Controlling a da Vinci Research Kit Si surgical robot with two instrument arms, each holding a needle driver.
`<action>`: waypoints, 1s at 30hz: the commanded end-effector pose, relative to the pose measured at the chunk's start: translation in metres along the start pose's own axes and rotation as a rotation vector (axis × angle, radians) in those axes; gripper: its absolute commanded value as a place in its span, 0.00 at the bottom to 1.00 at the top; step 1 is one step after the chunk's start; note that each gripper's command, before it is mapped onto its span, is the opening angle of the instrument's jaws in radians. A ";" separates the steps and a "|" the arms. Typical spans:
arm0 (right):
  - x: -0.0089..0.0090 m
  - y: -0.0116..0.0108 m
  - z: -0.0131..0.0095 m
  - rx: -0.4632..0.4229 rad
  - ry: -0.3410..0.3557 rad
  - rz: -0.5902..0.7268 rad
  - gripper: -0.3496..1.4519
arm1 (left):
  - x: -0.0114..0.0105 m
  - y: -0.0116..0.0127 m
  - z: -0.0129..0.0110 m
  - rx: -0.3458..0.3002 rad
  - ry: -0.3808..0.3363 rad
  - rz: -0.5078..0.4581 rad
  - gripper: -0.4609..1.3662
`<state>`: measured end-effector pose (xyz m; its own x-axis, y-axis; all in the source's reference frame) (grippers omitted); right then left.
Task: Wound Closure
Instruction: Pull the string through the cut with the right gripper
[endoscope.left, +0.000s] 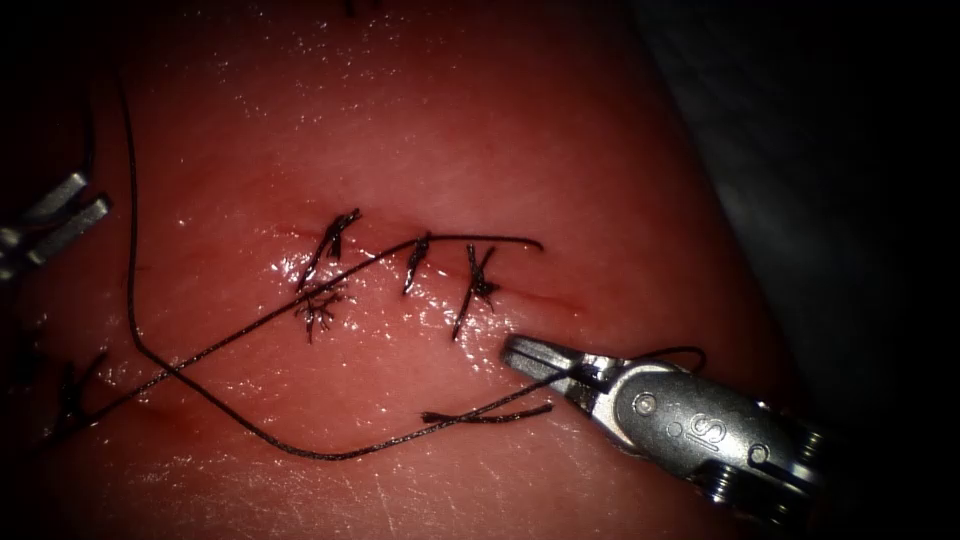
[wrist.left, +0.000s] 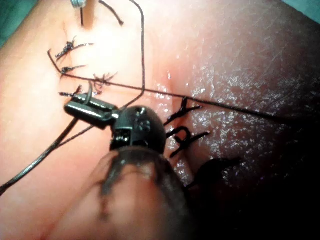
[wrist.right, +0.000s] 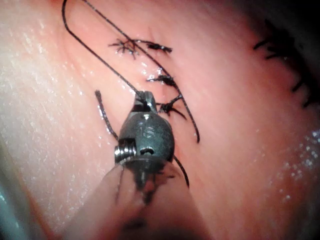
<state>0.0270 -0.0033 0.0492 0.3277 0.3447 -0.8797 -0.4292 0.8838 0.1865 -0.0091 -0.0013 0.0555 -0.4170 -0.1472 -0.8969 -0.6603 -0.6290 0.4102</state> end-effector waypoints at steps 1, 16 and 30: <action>0.0000 0.0000 0.0000 -0.007 0.000 0.001 0.00 | 0.0000 0.0000 0.0000 -0.005 0.002 -0.001 0.06; 0.0011 -0.0002 -0.0003 -0.008 -0.005 0.018 0.94 | -0.0001 -0.0052 -0.0011 -0.019 0.027 -0.015 0.06; 0.0041 -0.0016 -0.0045 0.081 0.008 0.074 0.98 | -0.0013 -0.0092 -0.0019 -0.014 0.010 0.006 0.06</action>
<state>0.0244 -0.0048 0.0427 0.2898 0.4087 -0.8654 -0.3881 0.8767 0.2841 -0.0010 0.0034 0.0526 -0.4121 -0.1577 -0.8974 -0.6544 -0.6341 0.4119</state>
